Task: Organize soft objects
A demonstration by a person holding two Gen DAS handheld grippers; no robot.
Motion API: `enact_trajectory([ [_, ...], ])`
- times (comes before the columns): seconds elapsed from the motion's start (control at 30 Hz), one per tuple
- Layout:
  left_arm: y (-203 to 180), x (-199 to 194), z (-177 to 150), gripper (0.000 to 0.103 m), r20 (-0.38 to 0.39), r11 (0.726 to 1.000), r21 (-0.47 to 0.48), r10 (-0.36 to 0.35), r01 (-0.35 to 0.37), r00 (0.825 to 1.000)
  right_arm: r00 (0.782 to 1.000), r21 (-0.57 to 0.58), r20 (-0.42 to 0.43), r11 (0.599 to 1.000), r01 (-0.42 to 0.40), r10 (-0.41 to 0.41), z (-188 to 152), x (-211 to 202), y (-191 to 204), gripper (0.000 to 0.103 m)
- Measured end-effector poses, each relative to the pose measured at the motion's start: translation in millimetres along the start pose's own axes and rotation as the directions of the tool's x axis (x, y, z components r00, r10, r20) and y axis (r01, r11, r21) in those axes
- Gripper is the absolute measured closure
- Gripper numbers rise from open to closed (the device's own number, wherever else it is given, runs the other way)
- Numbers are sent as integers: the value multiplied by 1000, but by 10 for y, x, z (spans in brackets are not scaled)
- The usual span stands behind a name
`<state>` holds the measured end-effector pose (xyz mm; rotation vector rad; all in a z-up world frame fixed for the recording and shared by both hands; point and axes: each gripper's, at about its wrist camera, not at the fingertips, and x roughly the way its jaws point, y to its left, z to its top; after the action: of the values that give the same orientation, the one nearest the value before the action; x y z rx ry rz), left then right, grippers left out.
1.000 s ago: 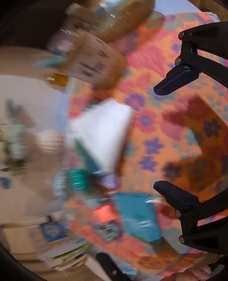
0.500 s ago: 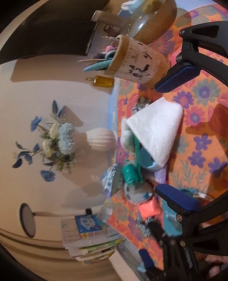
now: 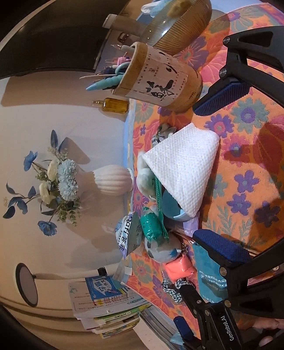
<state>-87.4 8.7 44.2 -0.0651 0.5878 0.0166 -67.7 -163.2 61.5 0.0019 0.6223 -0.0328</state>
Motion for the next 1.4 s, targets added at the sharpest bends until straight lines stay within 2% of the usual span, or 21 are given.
enact_trajectory([
  [0.33,27,3,4,1,-2,1000,-12,-7,7,1000,1000,-29,-3,999,26,-26,0,44,50,0],
  [1.4,34,17,23,1,-6,1000,-18,-9,8,1000,999,-36,-12,999,34,-34,-23,50,44,0],
])
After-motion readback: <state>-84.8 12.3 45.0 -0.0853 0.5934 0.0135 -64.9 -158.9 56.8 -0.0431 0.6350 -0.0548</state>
